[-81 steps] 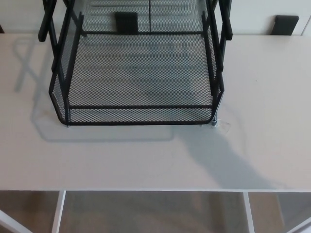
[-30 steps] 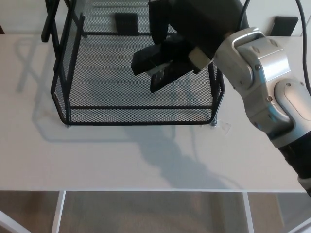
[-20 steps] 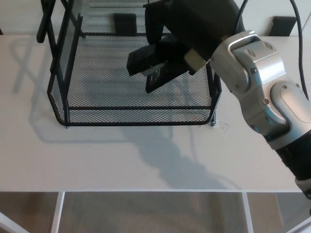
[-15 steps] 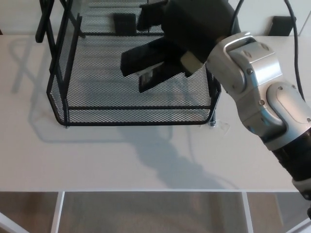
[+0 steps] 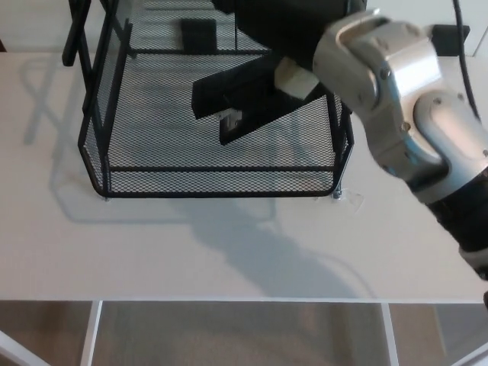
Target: The robot walks towards a desk on which a file tray is kept in the middle and a stapler is kept to its right. The robot lifts the stapler using its right hand and places it on the file tray.
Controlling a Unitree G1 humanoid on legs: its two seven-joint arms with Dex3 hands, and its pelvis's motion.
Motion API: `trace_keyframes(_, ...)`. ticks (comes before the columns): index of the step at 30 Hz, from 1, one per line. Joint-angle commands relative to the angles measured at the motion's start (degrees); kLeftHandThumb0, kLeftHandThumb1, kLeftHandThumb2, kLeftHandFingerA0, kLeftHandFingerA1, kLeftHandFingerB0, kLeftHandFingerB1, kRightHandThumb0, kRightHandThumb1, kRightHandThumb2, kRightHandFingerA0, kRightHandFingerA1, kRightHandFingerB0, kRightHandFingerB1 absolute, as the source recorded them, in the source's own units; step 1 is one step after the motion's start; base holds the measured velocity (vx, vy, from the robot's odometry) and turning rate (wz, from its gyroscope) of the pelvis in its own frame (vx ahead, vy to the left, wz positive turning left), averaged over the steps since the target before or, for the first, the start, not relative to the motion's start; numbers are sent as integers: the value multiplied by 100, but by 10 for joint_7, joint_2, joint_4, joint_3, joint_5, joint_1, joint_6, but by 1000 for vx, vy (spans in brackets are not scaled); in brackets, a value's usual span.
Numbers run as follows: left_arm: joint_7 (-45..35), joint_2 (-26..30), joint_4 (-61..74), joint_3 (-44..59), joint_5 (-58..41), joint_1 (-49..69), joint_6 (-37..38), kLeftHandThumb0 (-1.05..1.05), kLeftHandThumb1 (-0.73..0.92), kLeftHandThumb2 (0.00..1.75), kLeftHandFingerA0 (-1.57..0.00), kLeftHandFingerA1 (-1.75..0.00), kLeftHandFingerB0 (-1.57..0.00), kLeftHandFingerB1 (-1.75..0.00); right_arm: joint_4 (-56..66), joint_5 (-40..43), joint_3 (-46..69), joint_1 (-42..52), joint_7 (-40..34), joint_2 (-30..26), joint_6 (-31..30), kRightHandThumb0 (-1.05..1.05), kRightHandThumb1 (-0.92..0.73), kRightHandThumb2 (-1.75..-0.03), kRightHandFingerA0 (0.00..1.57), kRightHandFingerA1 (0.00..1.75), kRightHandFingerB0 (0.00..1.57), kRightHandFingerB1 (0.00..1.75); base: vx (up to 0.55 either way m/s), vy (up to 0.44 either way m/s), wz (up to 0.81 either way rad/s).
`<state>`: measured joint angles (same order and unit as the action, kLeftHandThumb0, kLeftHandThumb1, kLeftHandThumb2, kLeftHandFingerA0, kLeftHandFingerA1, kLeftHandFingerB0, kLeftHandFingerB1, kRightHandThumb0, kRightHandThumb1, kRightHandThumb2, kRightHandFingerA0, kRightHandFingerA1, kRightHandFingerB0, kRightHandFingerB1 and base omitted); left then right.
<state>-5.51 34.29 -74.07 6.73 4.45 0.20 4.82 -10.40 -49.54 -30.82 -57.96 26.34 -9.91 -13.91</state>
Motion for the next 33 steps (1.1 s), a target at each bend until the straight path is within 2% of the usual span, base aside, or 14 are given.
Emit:
trace_keyframes(1,6,13,2,-1,6,8,5,-48,81,65,-29,-33,-30,-32,4,13,20,-33,56,-15,-24,-105,-61,-95,0,19,0,4,0,0,0)
trace_keyframes(3,-3,11,4,11,-8,9,3,-26,58,107,-11,-50,-10,-48,6,12,28,-51,66,-34,-14,-105,-66,-101,0,23,0,8,0,0,0)
trace_keyframes(6,-5,11,5,10,-3,13,11,-26,59,108,-10,-49,-8,-48,13,18,43,-58,67,-48,-10,-104,-67,-105,0,24,0,11,0,0,0)
trace_keyframes(10,5,14,1,-6,12,11,5,-51,83,64,-28,-33,-29,-31,25,47,90,-91,97,-87,-7,-104,-71,-105,0,19,0,6,0,0,0)
trace_keyframes(12,5,15,0,-9,14,11,7,-49,82,64,-29,-33,-30,-31,36,60,115,-108,119,-116,-7,-88,-82,-65,0,0,0,4,0,0,0)
trace_keyframes(14,6,14,-6,-8,11,8,5,-26,59,108,-11,-49,-10,-48,68,91,163,-111,138,-156,-10,-99,-71,-107,0,19,0,10,0,0,0)
trace_keyframes(17,8,12,-9,-3,6,4,1,-26,58,107,-11,-49,-10,-48,106,143,244,-97,163,-208,-28,-105,-73,-104,0,10,0,6,0,0,0)
trace_keyframes(19,12,13,-11,-8,12,3,2,-50,82,65,-31,-34,-27,-31,120,164,283,-81,158,-226,-32,-103,-72,-104,0,10,0,8,0,0,0)
trace_keyframes(24,-2,17,-1,-3,4,14,12,-50,82,64,-28,-33,-28,-31,167,199,419,2,181,-325,-48,-105,-76,-104,0,4,0,4,0,0,0)
trace_keyframes(25,6,20,2,-3,5,14,7,-26,57,107,-11,-50,-11,-48,169,220,515,74,186,-355,-39,-84,-64,-94,0,13,0,10,0,0,0)
trace_keyframes(27,3,19,1,4,-2,12,3,-26,57,107,-11,-50,-11,-48,167,241,599,137,194,-375,-34,-84,-64,-94,0,13,0,10,0,0,0)
trace_keyframes(28,4,20,-2,1,1,10,3,-49,80,66,-28,-33,-30,-33,154,242,630,171,195,-382,-22,-75,-81,-65,0,11,0,22,0,0,0)
trace_keyframes(29,7,21,-5,-8,11,6,2,-50,83,65,-32,-34,-28,-31,134,232,686,235,203,-393,-18,-95,-69,-98,0,5,0,11,0,0,0)
trace_keyframes(33,11,17,-4,-1,4,3,0,-49,81,64,-34,-35,-29,-32,25,234,834,415,129,-389,91,-82,-62,-100,3,19,5,16,0,0,0)
